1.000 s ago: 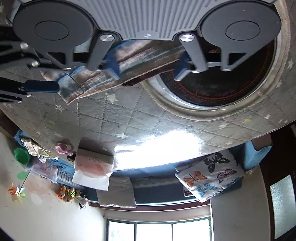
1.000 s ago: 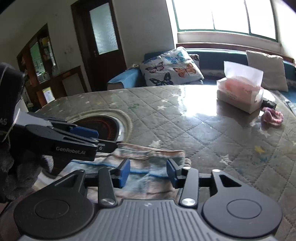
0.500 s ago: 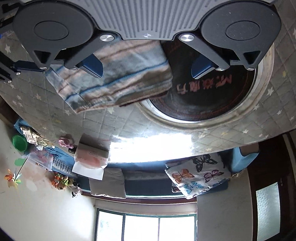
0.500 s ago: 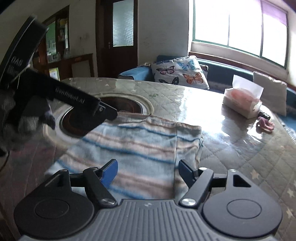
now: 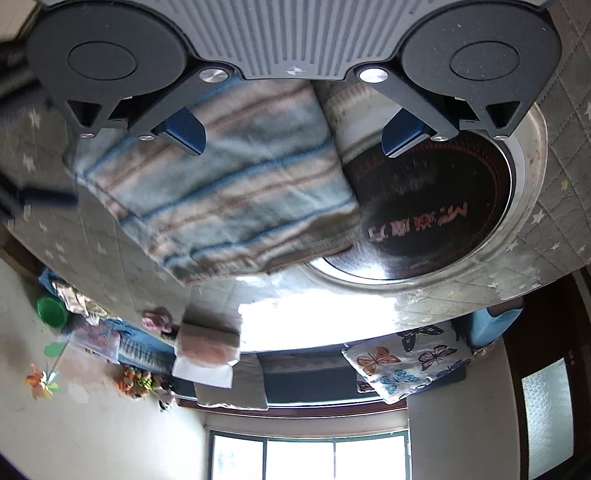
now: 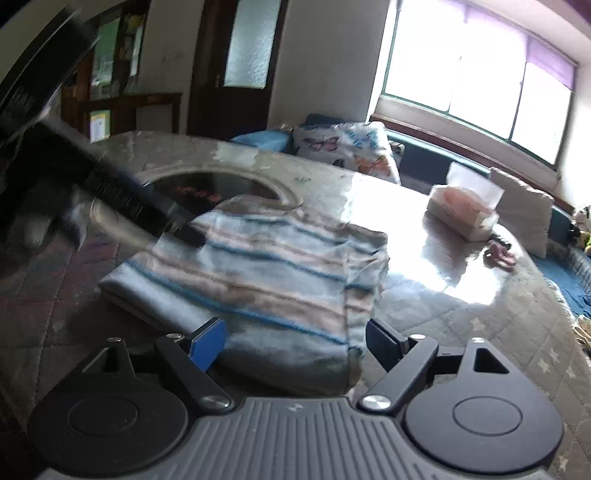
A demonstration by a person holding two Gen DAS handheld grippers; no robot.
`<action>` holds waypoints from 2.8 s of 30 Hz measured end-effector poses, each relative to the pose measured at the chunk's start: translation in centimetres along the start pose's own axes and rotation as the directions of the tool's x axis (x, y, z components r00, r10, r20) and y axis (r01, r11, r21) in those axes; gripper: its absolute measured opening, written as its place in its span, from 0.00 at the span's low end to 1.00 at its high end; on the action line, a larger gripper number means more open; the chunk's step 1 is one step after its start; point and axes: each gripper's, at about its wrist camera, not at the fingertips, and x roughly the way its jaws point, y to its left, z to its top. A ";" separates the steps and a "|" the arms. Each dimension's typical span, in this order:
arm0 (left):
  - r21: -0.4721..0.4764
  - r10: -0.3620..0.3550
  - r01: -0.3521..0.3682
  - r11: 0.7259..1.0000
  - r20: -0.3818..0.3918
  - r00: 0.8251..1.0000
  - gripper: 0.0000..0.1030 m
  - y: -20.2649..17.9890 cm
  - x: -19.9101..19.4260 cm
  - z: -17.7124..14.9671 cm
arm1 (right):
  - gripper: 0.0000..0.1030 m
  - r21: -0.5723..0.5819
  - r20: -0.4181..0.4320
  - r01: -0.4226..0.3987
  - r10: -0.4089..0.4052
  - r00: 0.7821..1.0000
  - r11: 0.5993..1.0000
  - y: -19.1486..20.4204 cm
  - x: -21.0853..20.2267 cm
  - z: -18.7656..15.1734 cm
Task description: Fold clothes
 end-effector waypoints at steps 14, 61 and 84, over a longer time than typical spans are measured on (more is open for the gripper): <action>0.018 0.013 -0.013 1.000 -0.001 1.000 1.00 -0.7 -1.4 -3.5 | 0.90 0.070 -0.038 0.013 -0.011 0.999 0.997 -2.0 -0.3 -1.5; -0.035 0.056 -0.057 0.998 -0.012 0.998 1.00 1.5 -1.8 -3.6 | 0.92 0.238 -0.064 0.132 -0.120 0.991 0.962 -9.7 6.3 2.4; -0.141 -0.004 -0.004 0.990 -0.055 0.998 0.74 3.5 1.9 0.6 | 0.57 0.409 -0.097 -0.063 0.112 0.989 0.910 -11.4 9.4 2.8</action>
